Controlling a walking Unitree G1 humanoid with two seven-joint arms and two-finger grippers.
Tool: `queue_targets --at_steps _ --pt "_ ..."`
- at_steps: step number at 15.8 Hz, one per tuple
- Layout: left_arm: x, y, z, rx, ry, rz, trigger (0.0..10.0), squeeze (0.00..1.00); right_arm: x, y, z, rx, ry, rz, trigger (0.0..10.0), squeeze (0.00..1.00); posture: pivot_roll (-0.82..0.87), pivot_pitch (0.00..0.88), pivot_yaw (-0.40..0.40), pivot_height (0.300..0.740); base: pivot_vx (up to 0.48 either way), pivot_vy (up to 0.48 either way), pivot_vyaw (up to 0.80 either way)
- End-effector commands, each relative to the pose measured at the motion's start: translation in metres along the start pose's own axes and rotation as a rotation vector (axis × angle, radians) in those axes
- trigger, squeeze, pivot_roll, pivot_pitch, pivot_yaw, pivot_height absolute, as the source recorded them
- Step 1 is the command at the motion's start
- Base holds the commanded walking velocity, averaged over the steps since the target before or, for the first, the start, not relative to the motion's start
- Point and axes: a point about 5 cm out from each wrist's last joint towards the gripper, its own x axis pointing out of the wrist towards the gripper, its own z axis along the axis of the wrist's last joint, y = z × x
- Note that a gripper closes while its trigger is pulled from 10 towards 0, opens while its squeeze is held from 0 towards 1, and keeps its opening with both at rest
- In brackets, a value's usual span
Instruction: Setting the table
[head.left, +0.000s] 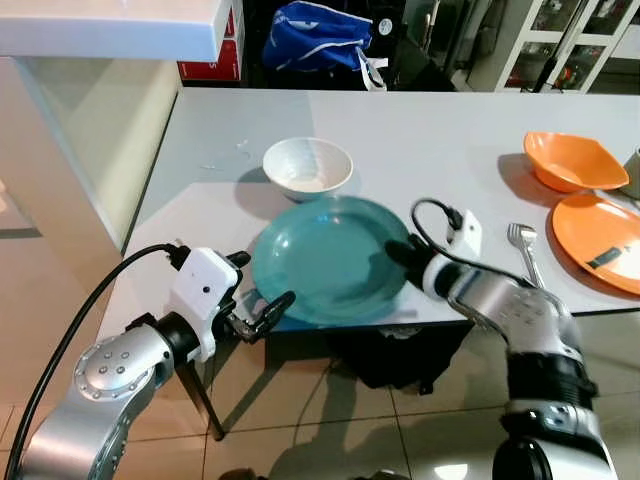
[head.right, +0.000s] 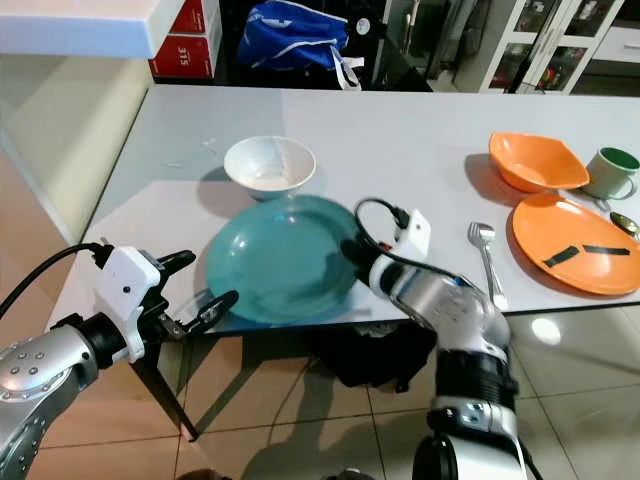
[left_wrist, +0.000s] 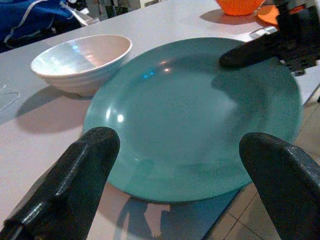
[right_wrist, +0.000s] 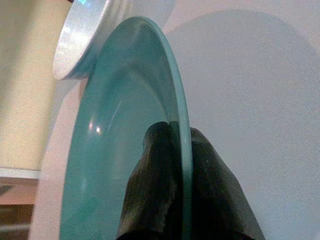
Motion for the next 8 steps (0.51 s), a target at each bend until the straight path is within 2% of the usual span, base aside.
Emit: queue_targets --at_steps 1,3,4,5,6,8 --pt "0.0 -0.001 0.005 0.004 -0.011 -0.027 10.0 0.0 0.003 -0.009 -0.001 -0.044 0.011 -0.065 10.0 0.0 0.06 0.061 -0.057 0.74 0.0 0.0 0.0" --pt "0.0 -0.003 0.006 0.0 -0.017 -0.045 10.0 0.0 0.007 -0.011 -0.002 -0.031 0.007 -0.069 10.0 0.0 0.06 0.06 -0.057 0.74 0.0 0.0 0.0" --pt "0.001 -0.004 0.006 -0.003 -0.015 -0.049 10.0 0.0 0.009 -0.013 -0.002 -0.007 0.005 -0.078 10.0 0.04 0.07 0.061 -0.058 0.74 0.0 0.0 0.0" --pt "0.001 -0.004 0.005 -0.005 -0.012 -0.047 10.0 0.0 0.011 -0.016 -0.003 0.012 0.01 -0.094 10.0 0.86 0.07 0.062 -0.057 0.74 0.0 0.0 0.0" --pt "0.002 -0.004 0.005 -0.007 -0.011 -0.048 10.0 0.0 0.013 -0.018 -0.004 0.012 0.009 -0.105 10.0 1.0 0.07 0.063 -0.056 0.74 0.0 0.0 0.0" --pt "0.002 -0.005 0.004 -0.013 -0.01 -0.056 10.0 0.0 0.016 -0.023 -0.005 0.02 0.002 -0.114 10.0 1.0 0.07 0.064 -0.054 0.74 0.0 0.0 0.0"
